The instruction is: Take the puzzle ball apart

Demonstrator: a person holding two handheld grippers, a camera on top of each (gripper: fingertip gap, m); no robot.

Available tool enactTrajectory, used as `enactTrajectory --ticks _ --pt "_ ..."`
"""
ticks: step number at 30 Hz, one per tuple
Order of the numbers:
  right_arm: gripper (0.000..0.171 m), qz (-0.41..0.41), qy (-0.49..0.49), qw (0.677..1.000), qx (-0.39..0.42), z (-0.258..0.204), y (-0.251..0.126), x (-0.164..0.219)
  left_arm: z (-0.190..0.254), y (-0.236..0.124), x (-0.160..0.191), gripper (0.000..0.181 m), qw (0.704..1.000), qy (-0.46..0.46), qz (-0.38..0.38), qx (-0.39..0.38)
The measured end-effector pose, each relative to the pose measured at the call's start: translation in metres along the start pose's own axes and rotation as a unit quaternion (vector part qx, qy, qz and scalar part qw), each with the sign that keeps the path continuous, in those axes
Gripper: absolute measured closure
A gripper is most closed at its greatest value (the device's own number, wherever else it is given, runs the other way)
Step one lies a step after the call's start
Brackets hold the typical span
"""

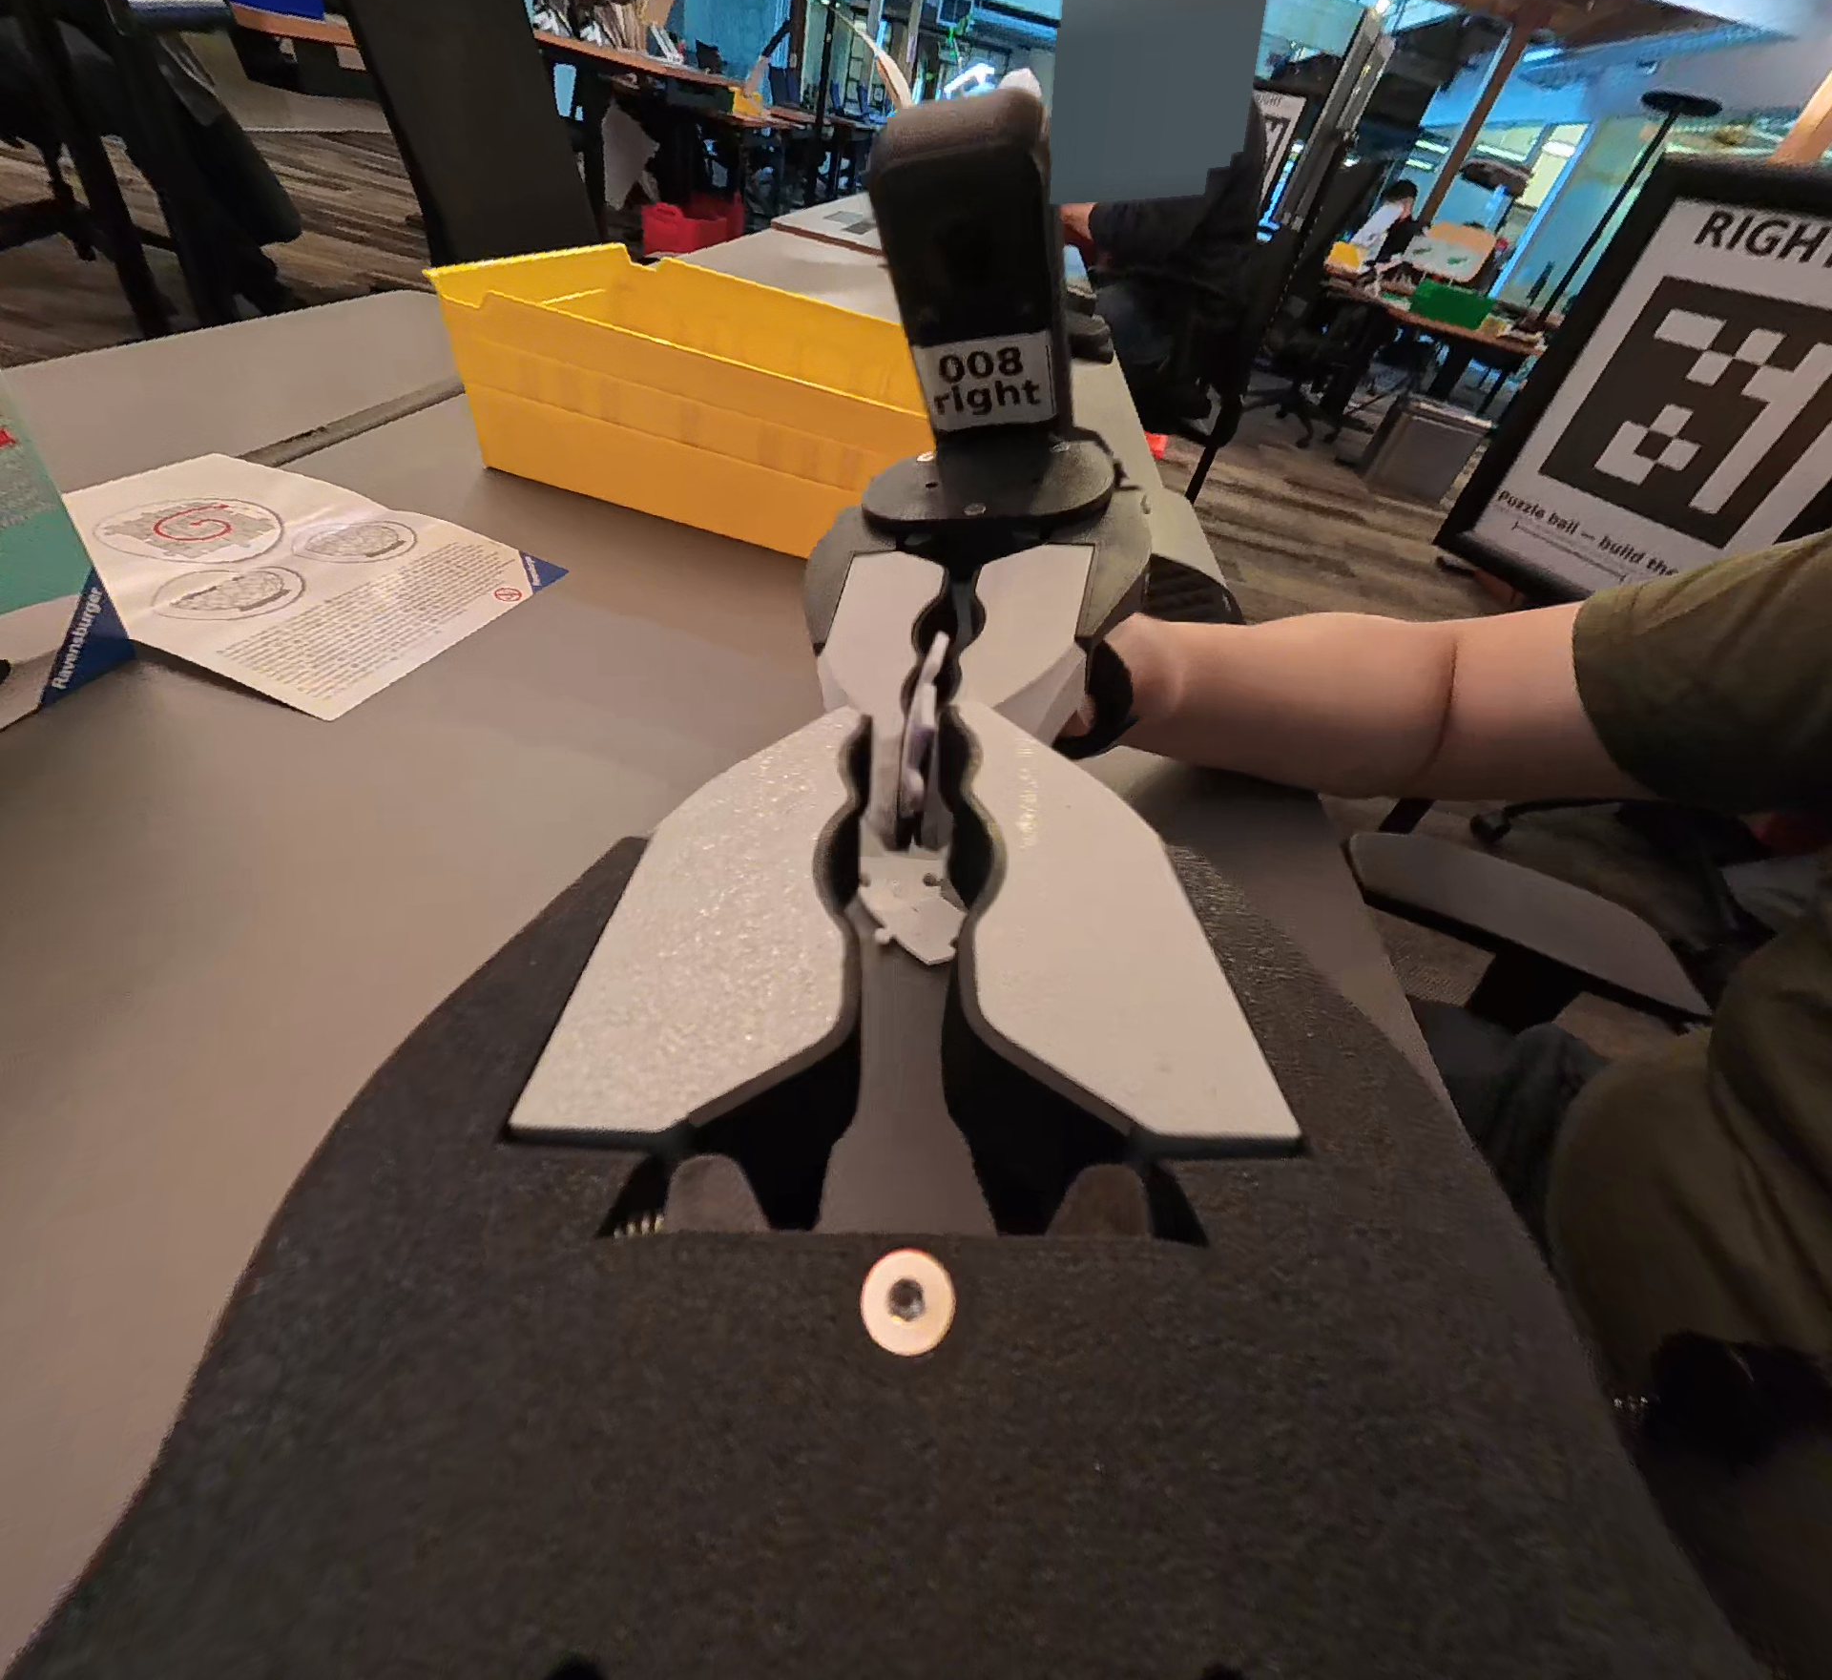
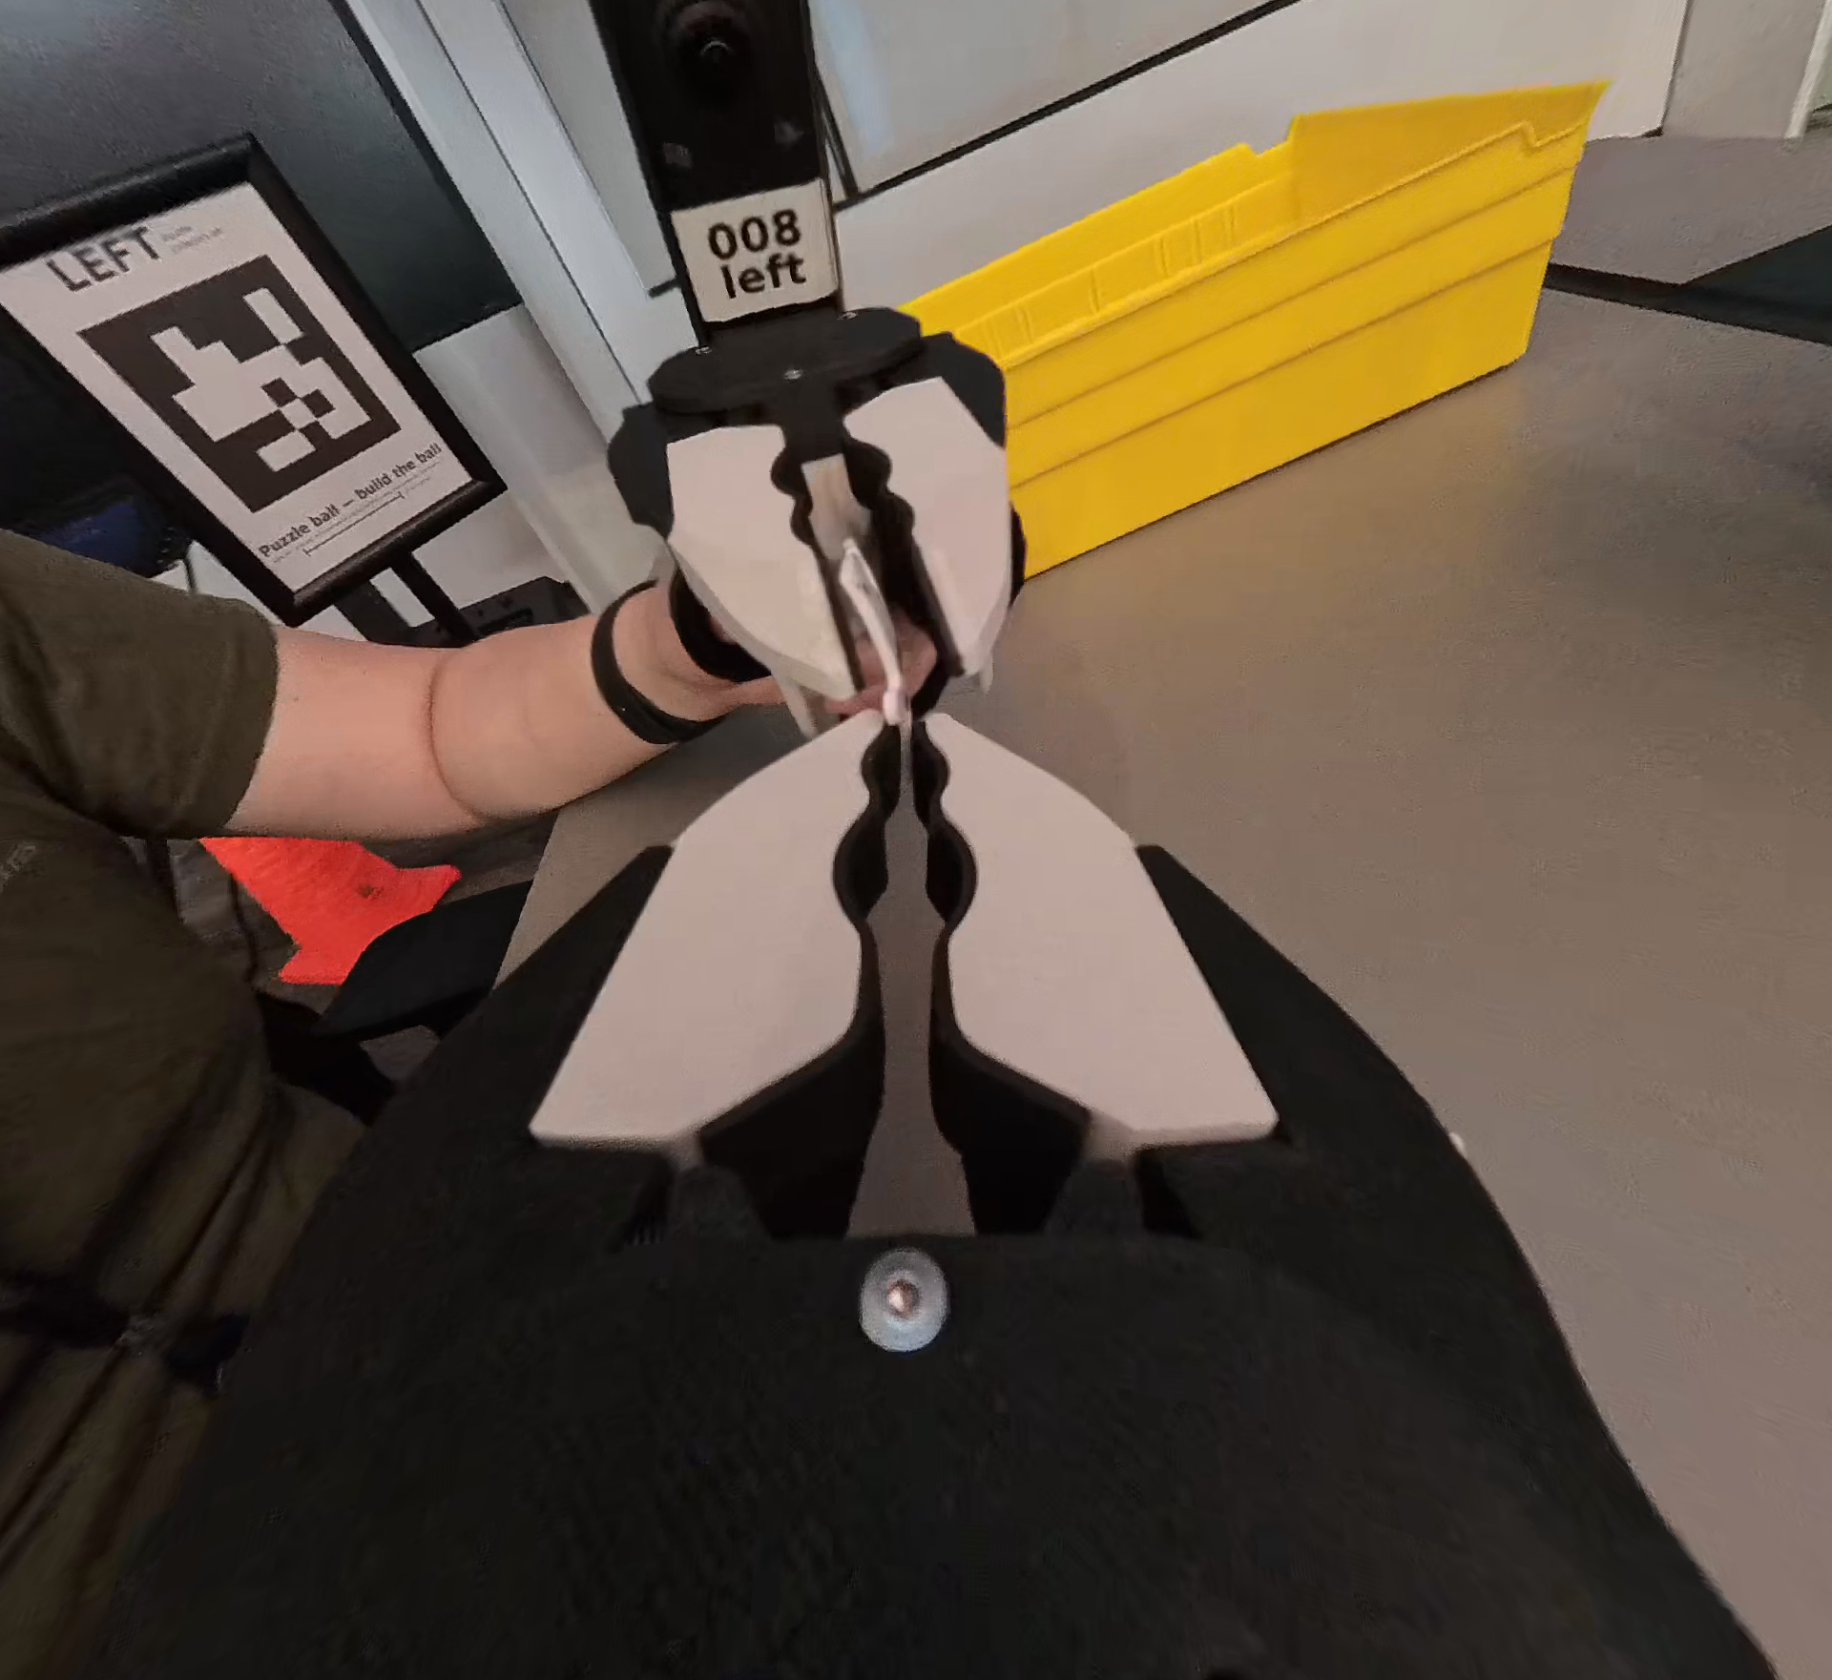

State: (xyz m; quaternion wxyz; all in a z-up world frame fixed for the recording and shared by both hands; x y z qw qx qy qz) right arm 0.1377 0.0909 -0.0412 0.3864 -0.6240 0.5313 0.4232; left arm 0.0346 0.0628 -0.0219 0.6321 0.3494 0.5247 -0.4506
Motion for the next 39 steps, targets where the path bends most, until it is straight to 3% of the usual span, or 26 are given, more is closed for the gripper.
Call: enactTrajectory --ticks 3,5,8,11,14,17,22,24,26,28,29,31,33,35,39 --pt "0.169 0.000 -0.034 0.998 0.048 -0.004 -0.018 -0.016 -0.002 -0.001 -0.001 0.159 0.999 0.025 0.000 -0.023" --pt "0.169 0.024 -0.104 0.987 0.116 -0.014 -0.045 -0.049 -0.001 -0.003 -0.003 0.159 0.999 0.037 0.008 -0.033" --pt "0.169 0.046 -0.200 0.935 0.290 -0.031 -0.128 -0.110 0.002 -0.003 -0.007 0.159 0.999 0.036 0.021 -0.032" --pt "0.169 -0.011 -0.099 0.896 0.433 0.001 -0.226 -0.134 0.005 -0.001 -0.006 0.159 0.999 0.044 0.003 -0.031" --pt "0.169 -0.114 0.095 0.871 0.469 0.060 -0.303 -0.104 0.006 0.006 0.001 0.159 0.998 0.051 -0.030 -0.037" --pt "0.168 -0.172 0.209 0.840 0.470 0.097 -0.340 -0.056 0.008 0.012 0.007 0.159 0.996 0.059 -0.057 -0.041" --pt "0.168 -0.216 0.268 0.808 0.479 0.117 -0.355 -0.016 0.010 0.018 0.013 0.159 0.995 0.058 -0.075 -0.034" --pt "0.151 -0.240 0.269 0.783 0.506 0.121 -0.363 -0.011 0.009 0.018 0.014 0.159 0.995 0.055 -0.078 -0.033" --pt "0.146 -0.249 0.248 0.764 0.541 0.118 -0.373 -0.016 0.007 0.017 0.014 0.159 0.995 0.052 -0.079 -0.035" --pt "0.144 -0.205 0.184 0.775 0.568 0.099 -0.365 -0.038 0.006 0.015 0.013 0.159 0.995 0.047 -0.077 -0.035" --pt "0.145 -0.167 0.124 0.803 0.558 0.084 -0.347 -0.054 0.005 0.014 0.013 0.160 0.995 0.045 -0.075 -0.037" --pt "0.144 -0.104 -0.032 0.861 0.496 0.044 -0.293 -0.077 0.002 0.012 0.011 0.160 0.996 0.043 -0.073 -0.042" --pt "0.145 -0.078 -0.160 0.904 0.389 0.007 -0.226 -0.075 -0.001 0.009 0.011 0.159 0.996 0.037 -0.069 -0.047" --pt "0.145 -0.097 -0.198 0.936 0.274 -0.011 -0.161 -0.054 -0.006 0.006 0.012 0.160 0.996 0.024 -0.065 -0.048" --pt "0.143 -0.207 -0.201 0.940 0.181 0.011 -0.081 -0.008 -0.013 0.002 0.012 0.161 0.997 0.006 -0.058 -0.051"
Point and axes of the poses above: each gripper's, where its closed fingertips meet, y out along the fingers, x out of its underside, z = x × y across the jaws, the point moved 7 cm from there along -y, back along the fingers, and after that the axes turned 5 degrees about z, right-handed, at the moved point
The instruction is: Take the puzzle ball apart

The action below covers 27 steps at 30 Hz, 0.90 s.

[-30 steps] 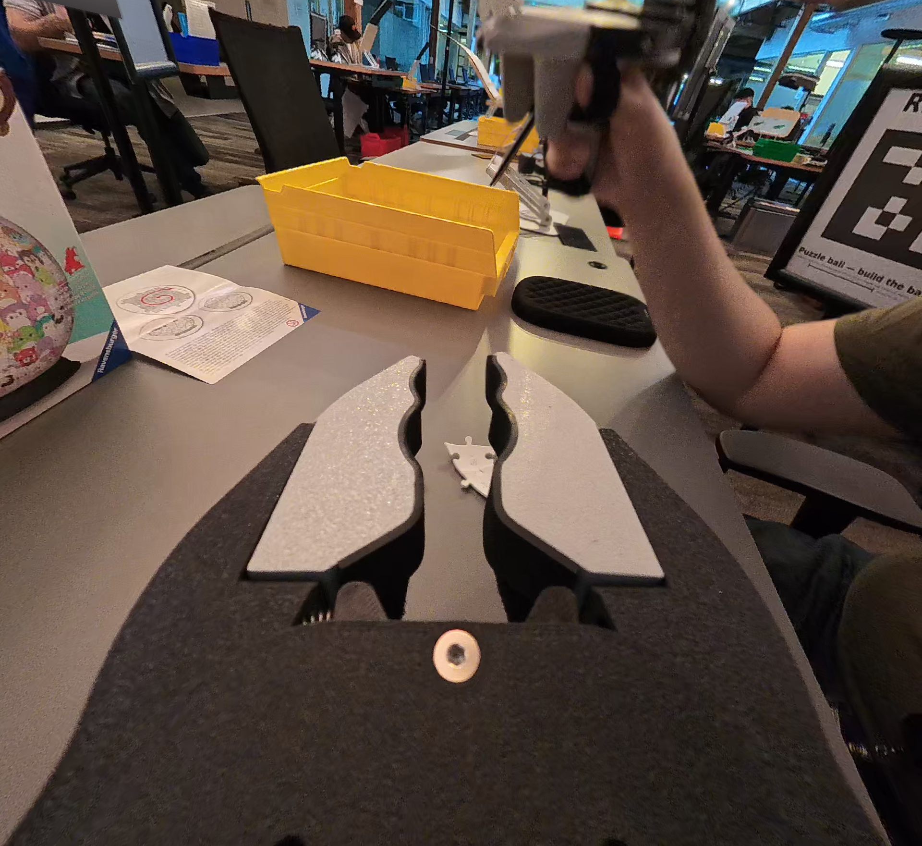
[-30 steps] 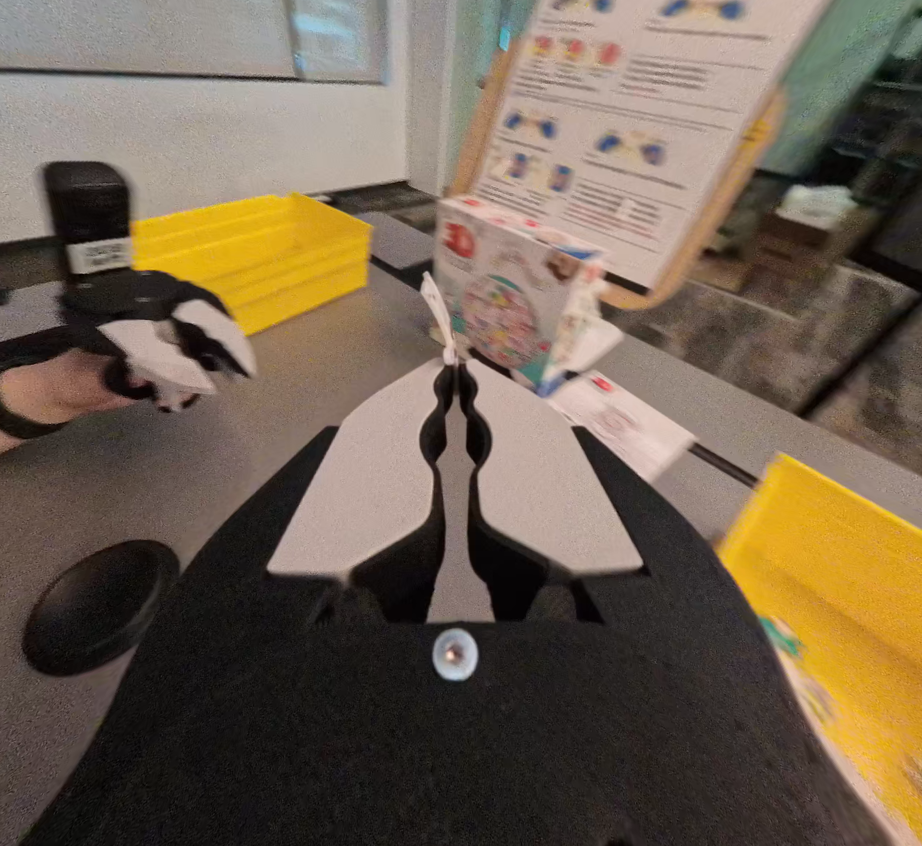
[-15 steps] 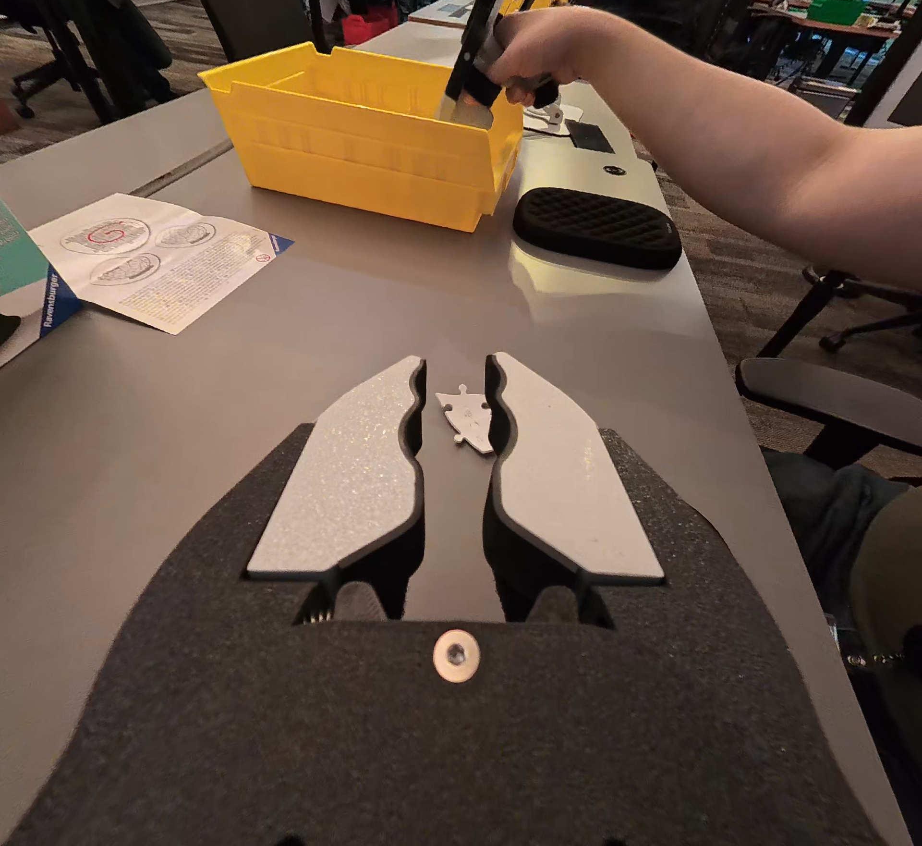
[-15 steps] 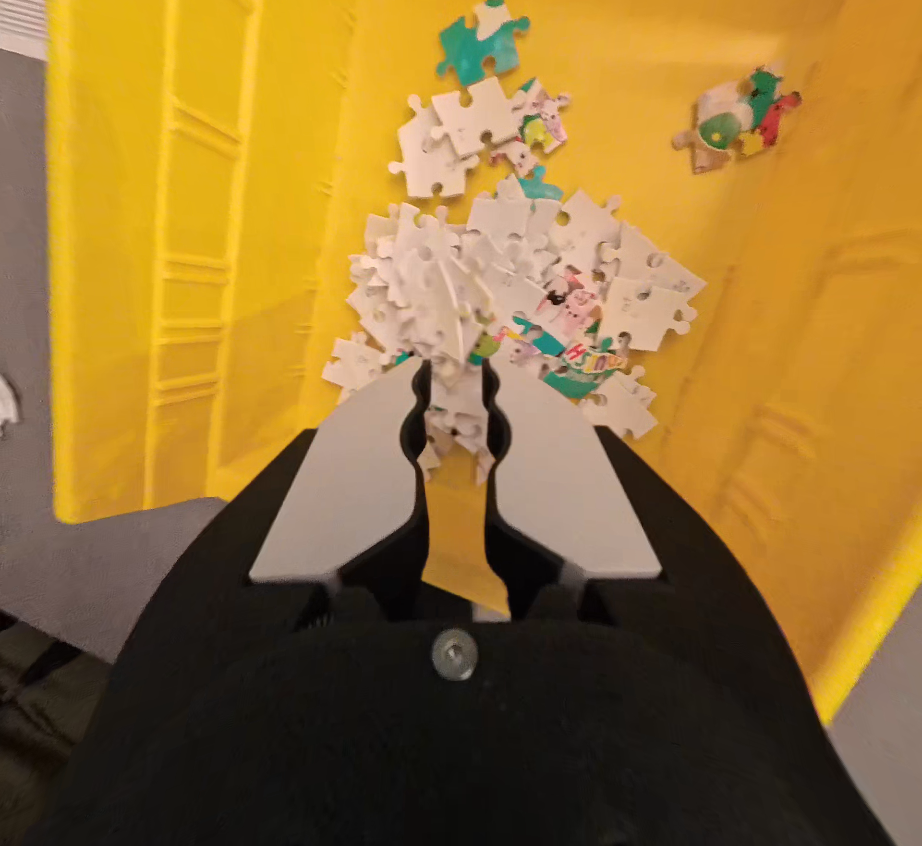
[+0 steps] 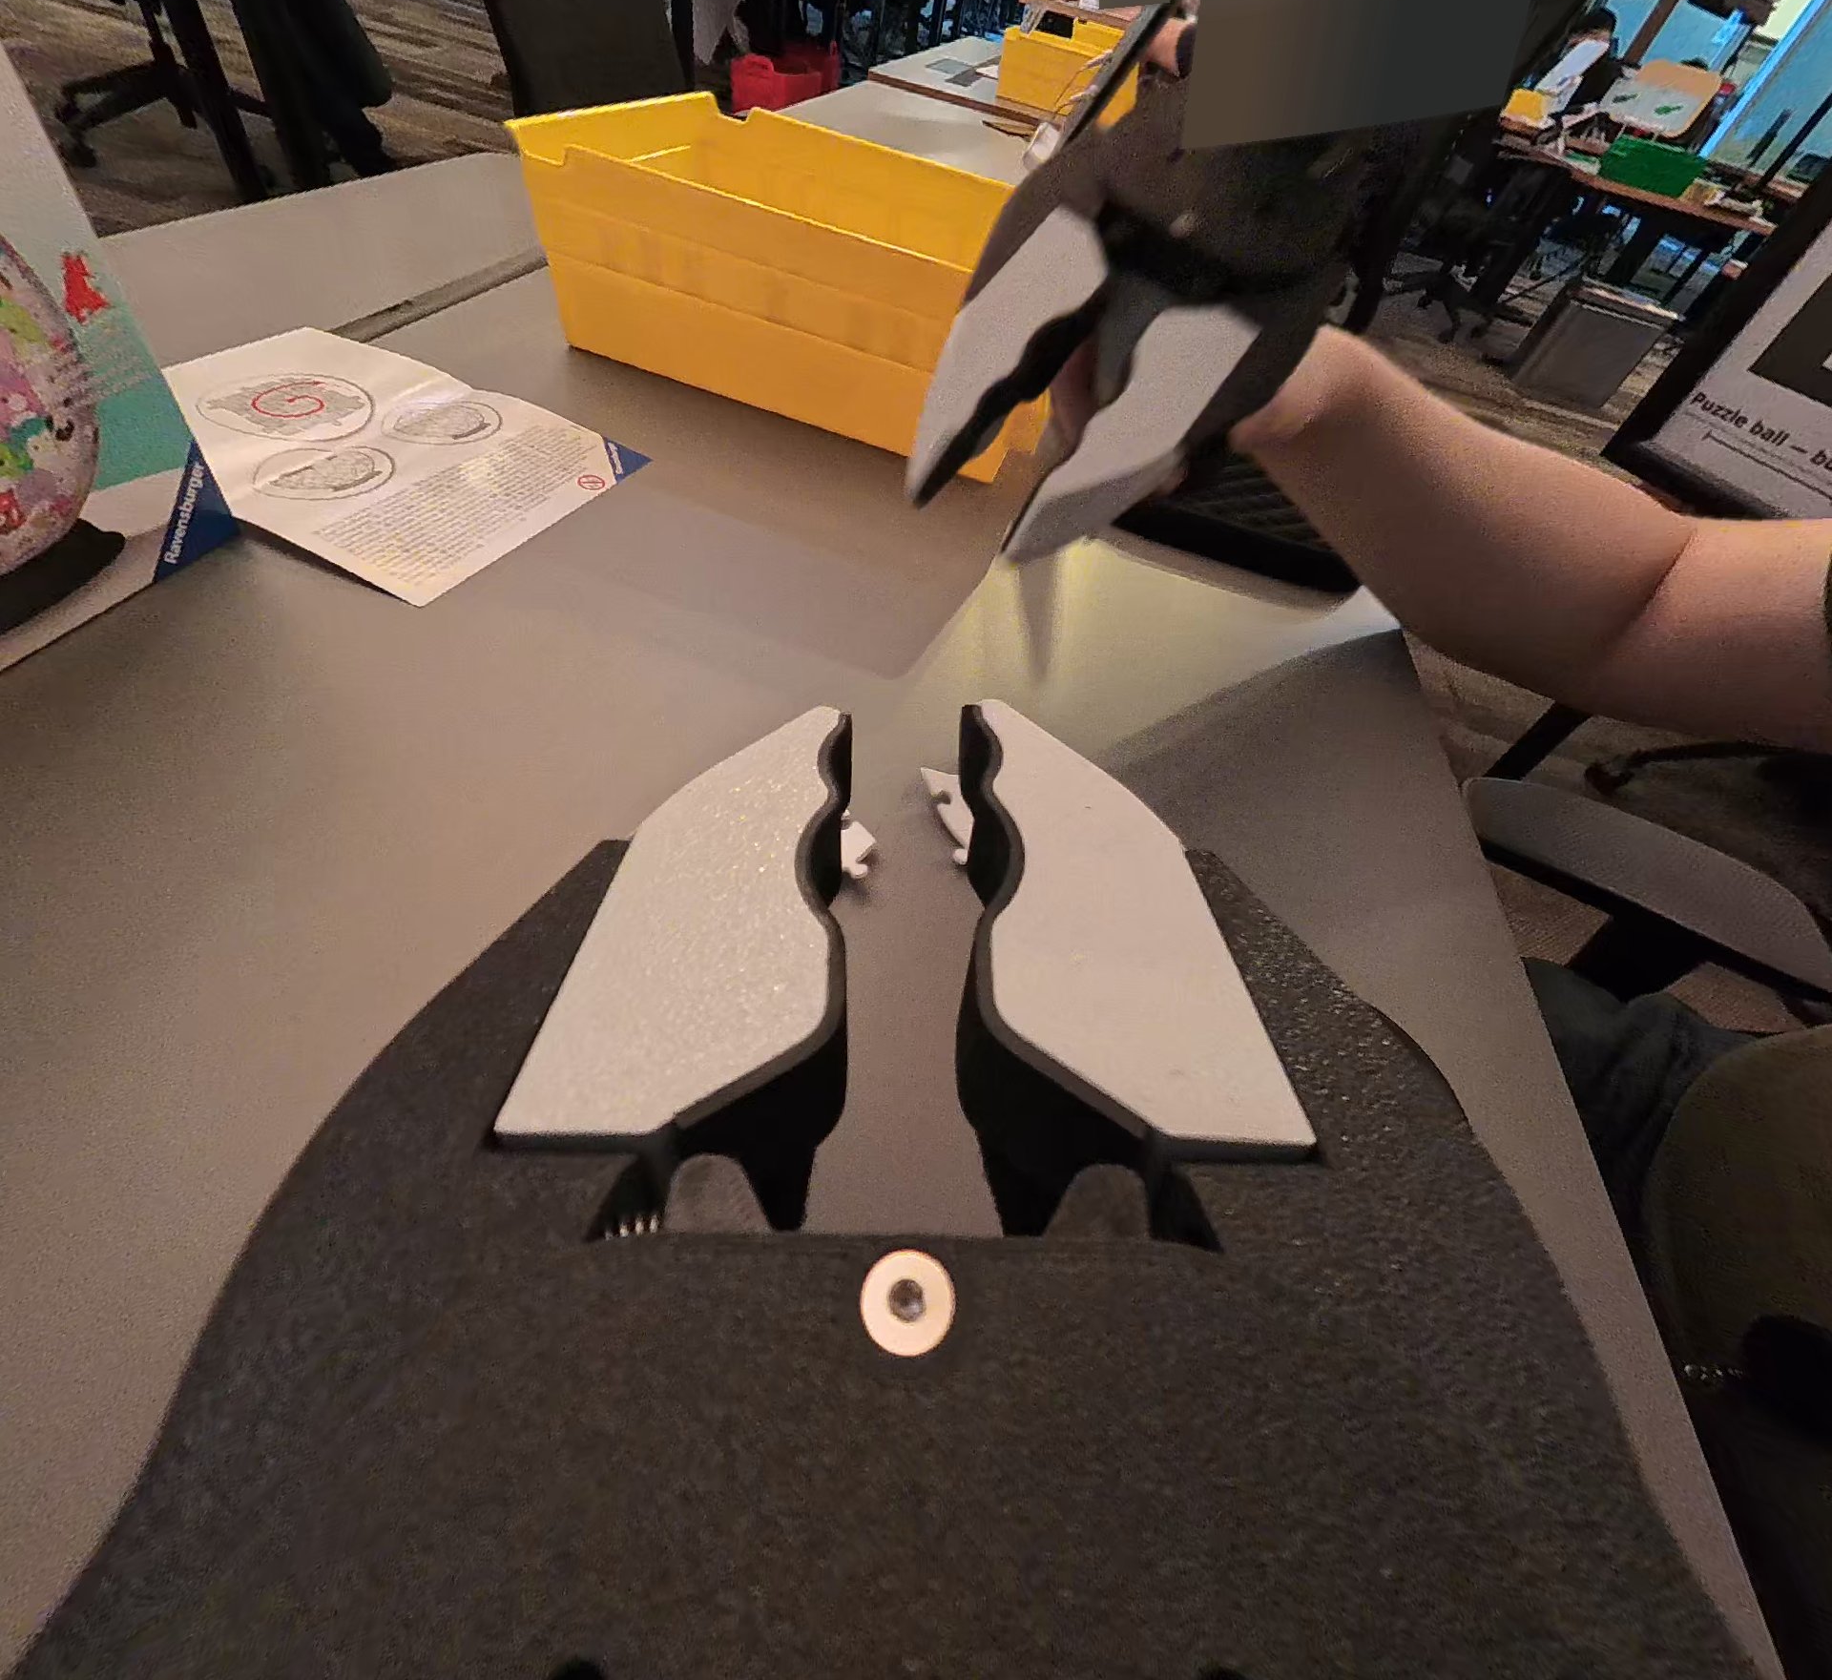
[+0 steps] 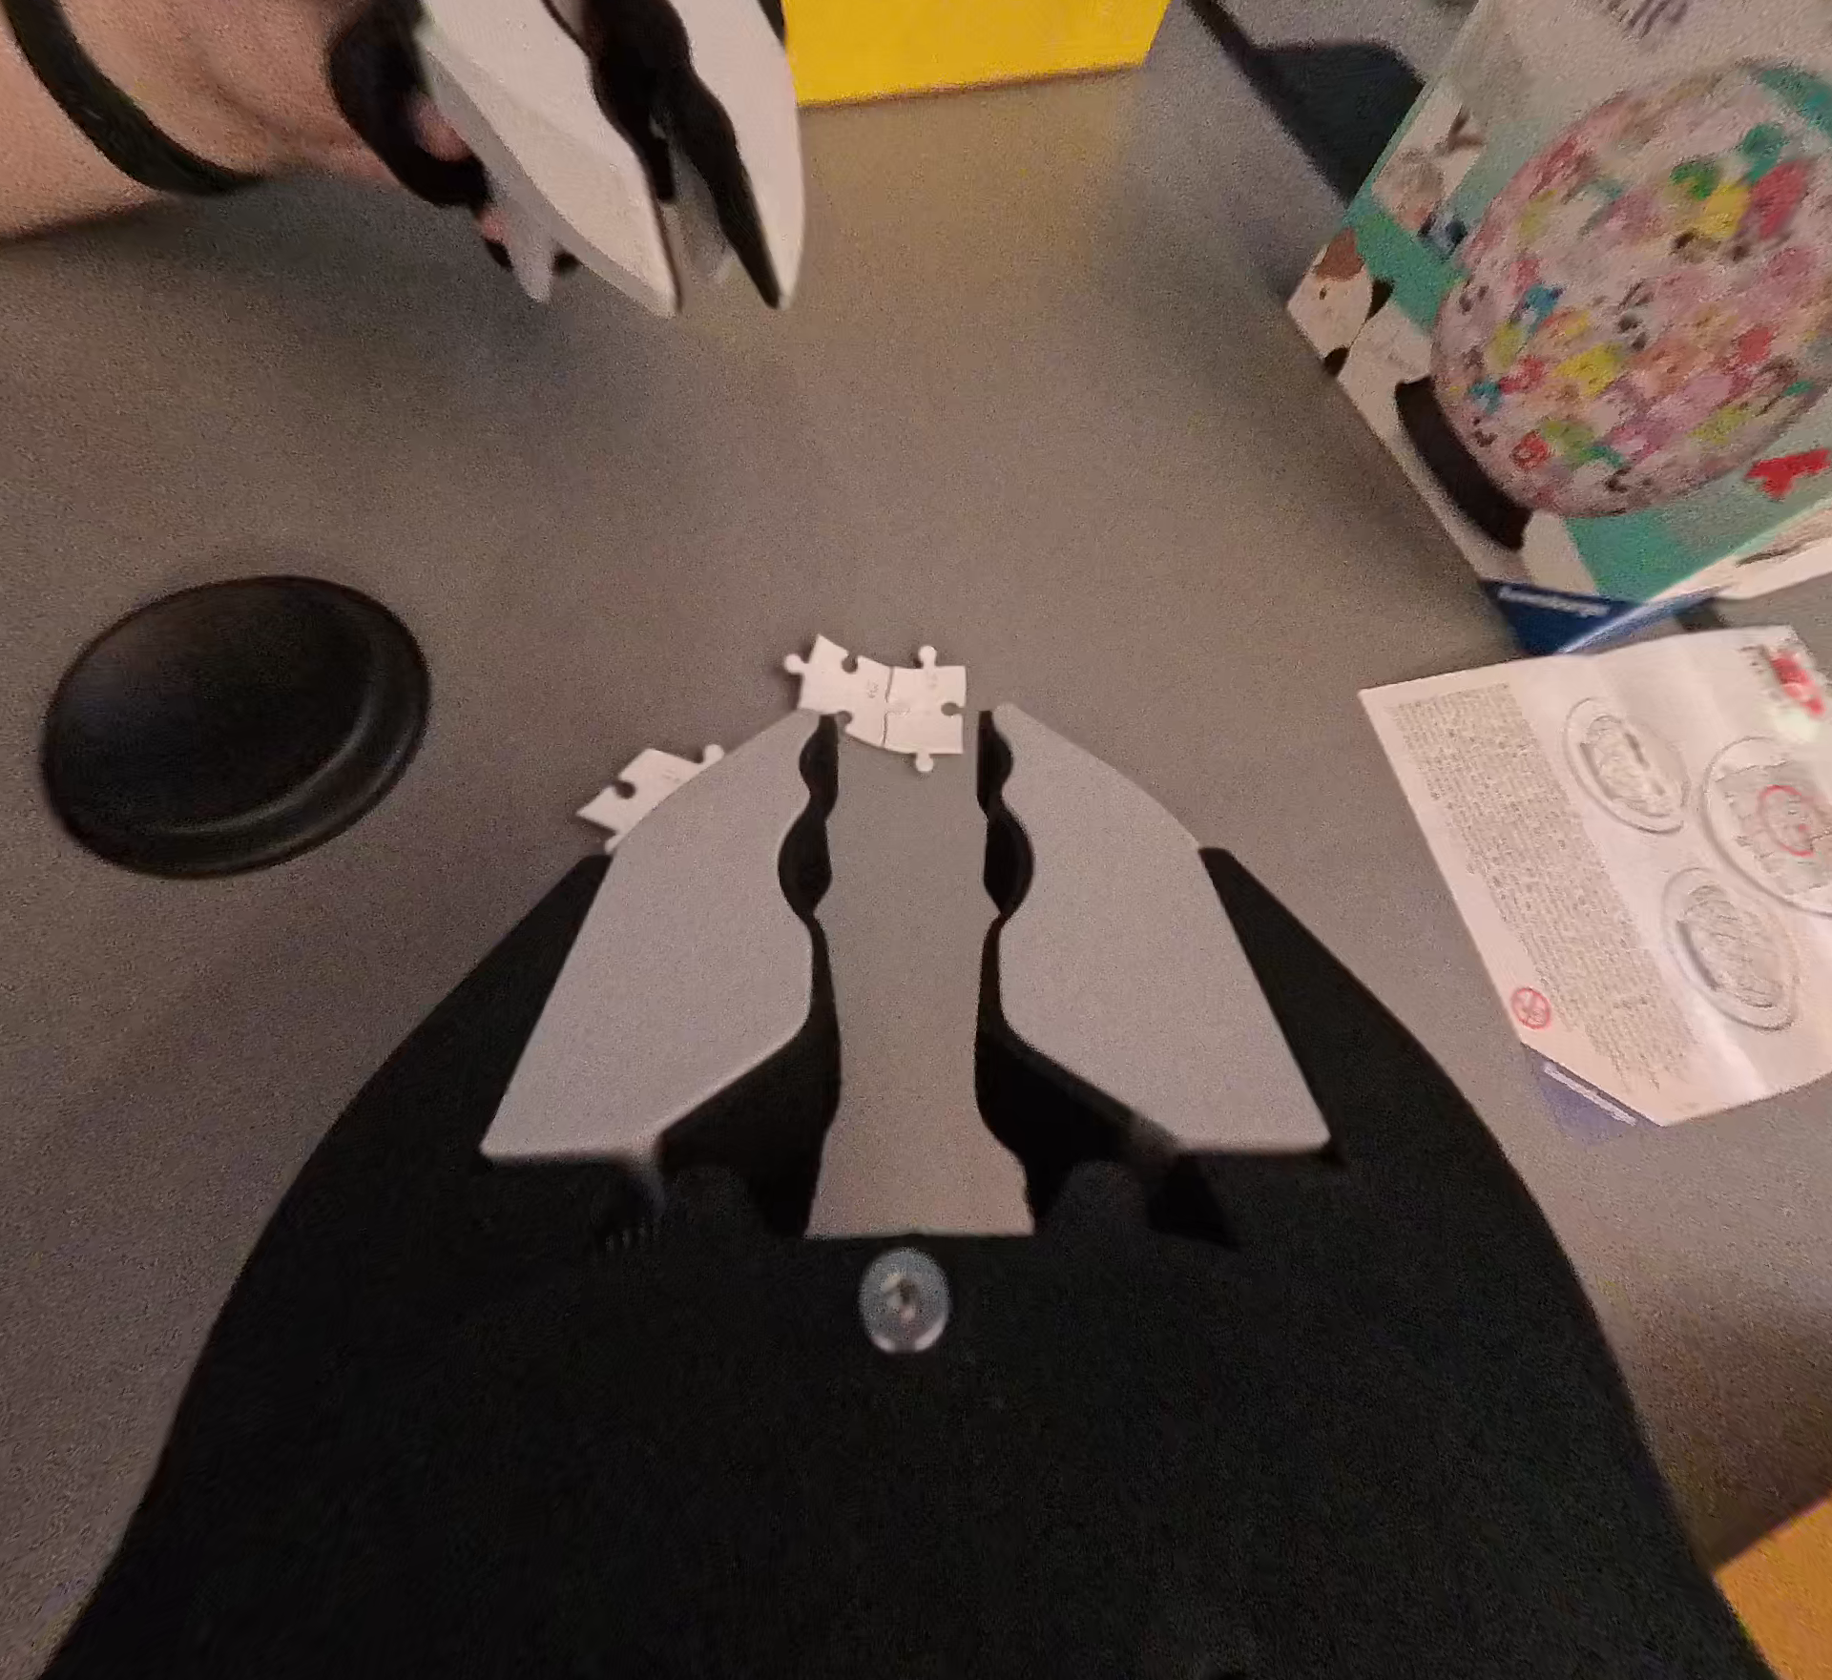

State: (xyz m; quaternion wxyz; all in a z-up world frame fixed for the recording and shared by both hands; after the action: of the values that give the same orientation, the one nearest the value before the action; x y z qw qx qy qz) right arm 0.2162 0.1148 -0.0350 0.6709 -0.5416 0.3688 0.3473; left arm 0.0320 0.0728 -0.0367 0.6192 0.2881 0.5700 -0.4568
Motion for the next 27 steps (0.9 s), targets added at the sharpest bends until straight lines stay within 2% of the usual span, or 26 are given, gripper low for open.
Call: enactTrajectory --ticks 2,4,6,11,13,16,19,23,27 --pt "0.143 -0.035 0.047 0.998 -0.022 0.012 0.031 0.010 -0.001 -0.002 0.000 0.161 1.000 -0.005 0.001 -0.001" --pt "0.135 -0.065 0.136 0.985 -0.085 0.021 0.055 0.023 -0.001 -0.002 -0.001 0.162 1.000 -0.007 0.003 0.003" --pt "0.128 -0.090 0.161 0.976 -0.117 0.020 0.068 0.031 0.001 -0.002 -0.002 0.162 1.000 -0.005 -0.001 0.007" --pt "0.108 -0.123 0.062 0.986 -0.098 0.000 0.082 0.035 0.004 -0.002 -0.003 0.162 1.000 0.002 -0.008 0.012" --pt "0.110 -0.121 0.080 0.986 -0.087 -0.001 0.084 0.035 0.003 -0.002 -0.002 0.162 1.000 -0.002 -0.012 0.013" --pt "0.110 -0.130 0.047 0.989 -0.052 -0.001 0.086 0.035 0.001 0.000 0.001 0.162 1.000 -0.006 -0.020 0.011" --pt "0.118 -0.125 0.058 0.989 -0.054 -0.002 0.086 0.033 -0.001 0.002 0.006 0.162 0.999 -0.014 -0.035 0.009" --pt "0.119 -0.119 0.065 0.989 -0.064 -0.006 0.085 0.031 -0.007 0.008 0.018 0.161 0.997 -0.036 -0.073 -0.001" --pt "0.119 -0.108 0.026 0.992 -0.059 -0.015 0.080 0.026 -0.012 0.013 0.030 0.161 0.992 -0.073 -0.100 0.011"
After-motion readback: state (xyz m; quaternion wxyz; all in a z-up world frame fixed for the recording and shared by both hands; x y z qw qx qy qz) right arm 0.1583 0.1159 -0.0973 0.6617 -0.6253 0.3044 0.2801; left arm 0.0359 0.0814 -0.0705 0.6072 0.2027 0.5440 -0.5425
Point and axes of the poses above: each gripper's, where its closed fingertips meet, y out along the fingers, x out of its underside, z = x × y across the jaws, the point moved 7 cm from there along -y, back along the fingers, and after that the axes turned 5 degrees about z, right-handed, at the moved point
